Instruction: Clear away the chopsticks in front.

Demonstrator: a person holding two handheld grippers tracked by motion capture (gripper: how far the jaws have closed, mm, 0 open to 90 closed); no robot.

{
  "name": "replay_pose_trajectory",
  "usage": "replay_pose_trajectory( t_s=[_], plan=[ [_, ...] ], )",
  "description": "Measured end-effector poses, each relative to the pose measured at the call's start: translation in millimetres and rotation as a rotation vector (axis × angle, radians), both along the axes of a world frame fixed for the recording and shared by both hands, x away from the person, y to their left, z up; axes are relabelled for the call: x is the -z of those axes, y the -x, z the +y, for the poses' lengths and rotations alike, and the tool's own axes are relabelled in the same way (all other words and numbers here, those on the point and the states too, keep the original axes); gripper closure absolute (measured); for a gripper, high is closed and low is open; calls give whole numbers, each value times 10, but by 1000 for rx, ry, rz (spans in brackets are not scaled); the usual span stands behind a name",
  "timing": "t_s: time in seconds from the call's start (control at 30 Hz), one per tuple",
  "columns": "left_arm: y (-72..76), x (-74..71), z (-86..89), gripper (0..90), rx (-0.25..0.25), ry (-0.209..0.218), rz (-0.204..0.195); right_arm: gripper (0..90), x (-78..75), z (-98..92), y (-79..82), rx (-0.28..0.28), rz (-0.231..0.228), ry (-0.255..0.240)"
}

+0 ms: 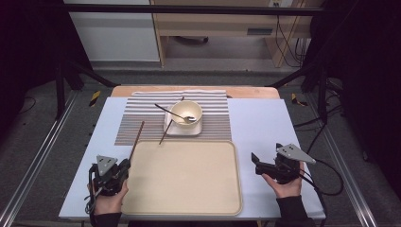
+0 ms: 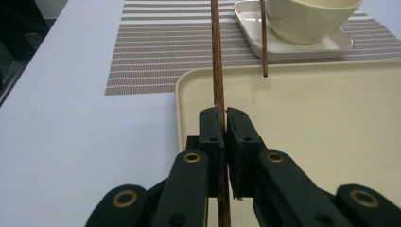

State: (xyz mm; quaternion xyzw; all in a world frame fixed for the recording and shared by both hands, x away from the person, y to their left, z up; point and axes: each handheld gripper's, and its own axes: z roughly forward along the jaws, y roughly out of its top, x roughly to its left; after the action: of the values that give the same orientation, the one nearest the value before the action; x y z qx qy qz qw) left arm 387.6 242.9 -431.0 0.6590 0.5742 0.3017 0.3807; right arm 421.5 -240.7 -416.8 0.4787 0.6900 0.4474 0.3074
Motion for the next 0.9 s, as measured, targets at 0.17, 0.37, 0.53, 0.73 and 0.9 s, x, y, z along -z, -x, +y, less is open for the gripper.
replay_pose_trajectory(
  t_s=[0.17, 0.37, 0.53, 0.73, 0.9],
  plan=[
    [106, 141, -76, 852, -8, -15, 3, 50, 12, 11, -5, 1, 5, 9],
    [195, 327, -138, 851, -25, -42, 23, 50, 4, 2, -2, 3, -1, 9],
    [218, 405, -161, 852, -26, -57, 42, 50, 7, 10, 1, 2, 6, 7],
    [236, 464, -179, 851, -22, -67, 62, 50, 13, 9, -5, 4, 5, 16],
    [226, 524, -180, 851, -19, -73, 100, 50, 12, 8, -5, 5, 5, 14]
  ],
)
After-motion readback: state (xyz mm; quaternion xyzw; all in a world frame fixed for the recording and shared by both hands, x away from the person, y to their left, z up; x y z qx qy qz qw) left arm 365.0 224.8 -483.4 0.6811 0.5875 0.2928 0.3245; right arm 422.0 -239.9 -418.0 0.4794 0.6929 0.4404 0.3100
